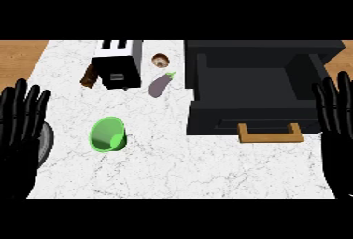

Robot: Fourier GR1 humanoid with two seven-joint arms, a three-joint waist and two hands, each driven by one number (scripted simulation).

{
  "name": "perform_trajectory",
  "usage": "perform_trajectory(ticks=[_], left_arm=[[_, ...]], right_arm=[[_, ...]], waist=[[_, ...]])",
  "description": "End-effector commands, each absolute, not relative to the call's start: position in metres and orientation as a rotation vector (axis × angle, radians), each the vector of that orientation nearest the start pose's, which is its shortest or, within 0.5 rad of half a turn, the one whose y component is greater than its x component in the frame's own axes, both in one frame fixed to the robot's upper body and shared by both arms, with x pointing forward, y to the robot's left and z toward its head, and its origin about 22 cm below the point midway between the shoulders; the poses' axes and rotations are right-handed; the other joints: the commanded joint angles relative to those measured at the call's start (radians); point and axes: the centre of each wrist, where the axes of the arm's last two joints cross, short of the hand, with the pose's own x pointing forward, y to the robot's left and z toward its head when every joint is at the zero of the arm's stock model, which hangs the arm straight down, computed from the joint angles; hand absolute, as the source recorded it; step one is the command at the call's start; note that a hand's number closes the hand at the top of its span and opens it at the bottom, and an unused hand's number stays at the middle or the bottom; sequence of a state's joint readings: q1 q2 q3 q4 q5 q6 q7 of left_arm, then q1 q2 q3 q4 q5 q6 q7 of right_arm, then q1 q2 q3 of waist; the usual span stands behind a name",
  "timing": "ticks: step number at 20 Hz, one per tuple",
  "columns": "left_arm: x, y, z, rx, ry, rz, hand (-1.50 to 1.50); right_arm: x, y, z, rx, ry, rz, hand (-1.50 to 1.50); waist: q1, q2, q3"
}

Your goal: Pick up the cup, place it into the drawer and close the drawer

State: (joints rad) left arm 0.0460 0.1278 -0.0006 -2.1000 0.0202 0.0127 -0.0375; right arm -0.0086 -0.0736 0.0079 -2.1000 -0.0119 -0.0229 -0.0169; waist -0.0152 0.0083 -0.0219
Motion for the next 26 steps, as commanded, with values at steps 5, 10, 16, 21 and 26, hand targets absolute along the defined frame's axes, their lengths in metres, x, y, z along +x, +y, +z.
perform_trajectory(ticks=[5, 10, 16, 21, 26], left_arm=[[0.208, 0.256, 0.128, -0.240, -2.077, -0.307, -1.50], [0.219, 0.282, 0.100, -0.348, -1.856, -0.041, -1.50], [0.266, 0.267, 0.082, -0.312, -1.812, -0.043, -1.50], [0.270, 0.284, 0.045, -0.246, -1.756, -0.045, -1.50], [0.266, 0.304, 0.000, -0.224, -1.699, -0.034, -1.50]], right_arm=[[0.211, -0.245, 0.131, -0.030, -2.145, 0.098, -1.50], [0.218, -0.242, 0.131, 0.052, -1.962, 0.234, -1.50], [0.231, -0.254, 0.111, 0.080, -1.965, 0.263, -1.50], [0.251, -0.246, 0.133, 0.073, -1.970, 0.246, -1.50], [0.258, -0.253, 0.121, 0.063, -1.990, 0.253, -1.50]], waist=[[0.015, -0.009, 0.022], [0.019, -0.008, 0.021], [0.011, -0.007, 0.022], [0.013, -0.008, 0.022], [0.013, -0.007, 0.022]])
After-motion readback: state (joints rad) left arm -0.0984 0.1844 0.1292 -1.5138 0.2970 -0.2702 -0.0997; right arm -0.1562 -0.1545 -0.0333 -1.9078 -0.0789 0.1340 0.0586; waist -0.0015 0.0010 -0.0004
